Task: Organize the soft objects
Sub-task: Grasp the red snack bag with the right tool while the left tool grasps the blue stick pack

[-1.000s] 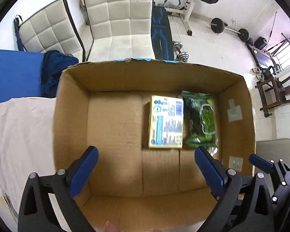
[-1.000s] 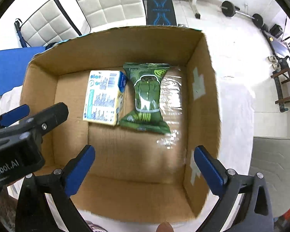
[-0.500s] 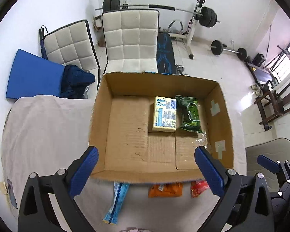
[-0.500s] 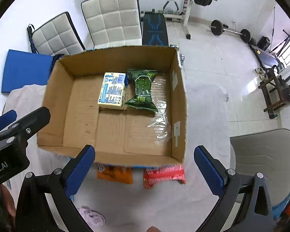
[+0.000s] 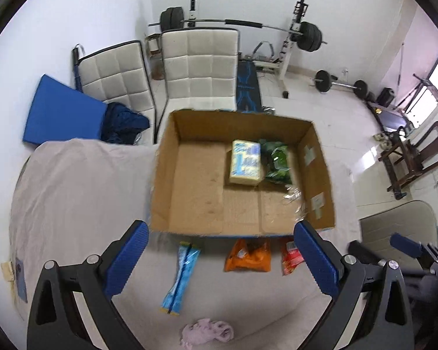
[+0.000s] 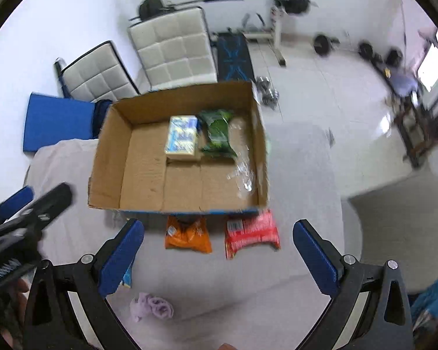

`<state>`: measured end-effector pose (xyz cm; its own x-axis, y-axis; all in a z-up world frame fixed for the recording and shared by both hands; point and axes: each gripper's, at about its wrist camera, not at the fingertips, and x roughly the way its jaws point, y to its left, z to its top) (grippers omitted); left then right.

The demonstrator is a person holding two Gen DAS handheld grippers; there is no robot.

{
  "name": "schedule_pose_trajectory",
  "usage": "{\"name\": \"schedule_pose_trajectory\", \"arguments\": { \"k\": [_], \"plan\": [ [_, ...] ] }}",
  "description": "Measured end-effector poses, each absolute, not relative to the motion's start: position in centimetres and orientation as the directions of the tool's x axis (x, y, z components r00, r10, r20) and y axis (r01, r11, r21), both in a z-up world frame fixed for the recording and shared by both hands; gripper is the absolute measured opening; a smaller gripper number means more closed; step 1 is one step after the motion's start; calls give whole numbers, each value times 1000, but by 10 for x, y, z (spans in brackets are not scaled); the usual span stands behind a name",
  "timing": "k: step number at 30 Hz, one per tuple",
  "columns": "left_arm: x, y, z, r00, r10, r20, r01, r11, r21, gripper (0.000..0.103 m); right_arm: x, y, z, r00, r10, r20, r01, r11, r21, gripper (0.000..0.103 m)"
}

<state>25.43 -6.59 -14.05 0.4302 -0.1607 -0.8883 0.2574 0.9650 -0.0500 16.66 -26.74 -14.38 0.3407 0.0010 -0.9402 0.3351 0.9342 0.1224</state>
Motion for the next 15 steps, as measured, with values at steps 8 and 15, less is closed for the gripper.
{"name": "schedule_pose_trajectory", "arguments": {
  "k": [8,15],
  "plan": [
    [252,-29,-233,263,-62,-963,148,989,-23,102,144,-331,-284,162,204,-965,631,730,261,99],
    [252,0,-297,139,-6,-990,67,998,3,102,147,-344,-372,180,272,-945,771,557,308,86]
  ]
}}
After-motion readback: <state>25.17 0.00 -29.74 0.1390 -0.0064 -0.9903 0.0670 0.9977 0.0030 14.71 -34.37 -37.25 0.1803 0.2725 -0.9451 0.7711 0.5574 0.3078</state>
